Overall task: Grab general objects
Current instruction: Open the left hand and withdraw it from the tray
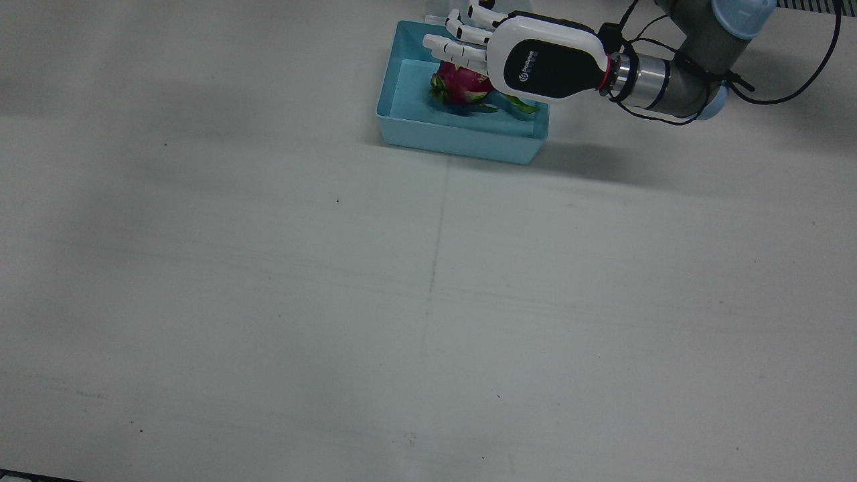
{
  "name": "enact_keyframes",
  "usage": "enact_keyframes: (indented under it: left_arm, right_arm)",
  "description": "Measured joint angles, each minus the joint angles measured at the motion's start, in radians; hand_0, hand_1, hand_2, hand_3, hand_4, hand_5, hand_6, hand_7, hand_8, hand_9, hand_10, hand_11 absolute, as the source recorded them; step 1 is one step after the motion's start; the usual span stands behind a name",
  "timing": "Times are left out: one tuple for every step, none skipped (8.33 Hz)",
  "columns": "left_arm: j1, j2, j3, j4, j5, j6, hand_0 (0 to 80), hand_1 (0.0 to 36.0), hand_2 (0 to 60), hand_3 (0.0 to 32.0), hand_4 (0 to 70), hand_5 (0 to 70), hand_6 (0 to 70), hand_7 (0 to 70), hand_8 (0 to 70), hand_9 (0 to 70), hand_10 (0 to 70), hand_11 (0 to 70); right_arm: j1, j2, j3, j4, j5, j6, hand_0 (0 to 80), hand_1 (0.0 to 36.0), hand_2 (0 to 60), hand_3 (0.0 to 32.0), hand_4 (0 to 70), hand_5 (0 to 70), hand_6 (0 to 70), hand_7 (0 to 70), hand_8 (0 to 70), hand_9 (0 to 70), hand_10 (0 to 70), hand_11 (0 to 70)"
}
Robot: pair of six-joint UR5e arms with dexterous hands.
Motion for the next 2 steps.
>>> enact_keyframes:
  left_arm:
    - [-0.079,-0.003,0.000,0.042,-0.001,-0.008,80.0,36.0,60.0,0.0,12.2,70.0,27.7,70.0,4.5,17.4,14.5,26.8]
    - [-0.161,-0.007,0.002,0.089,0.001,-0.018,80.0,36.0,60.0,0.0,41.0,70.0,50.9,70.0,9.1,18.6,24.3,40.1]
  right_arm:
    - [0.000,0.000,0.001,0.000,0.000,0.000,0.0,0.0,0.0,0.0,0.0,0.0,0.0,0.0,0.0,0.0,0.0,0.0]
    - [0.000,0.000,0.001,0.000,0.000,0.000,0.0,0.0,0.0,0.0,0.0,0.0,0.0,0.0,0.0,0.0,0.0,0.0]
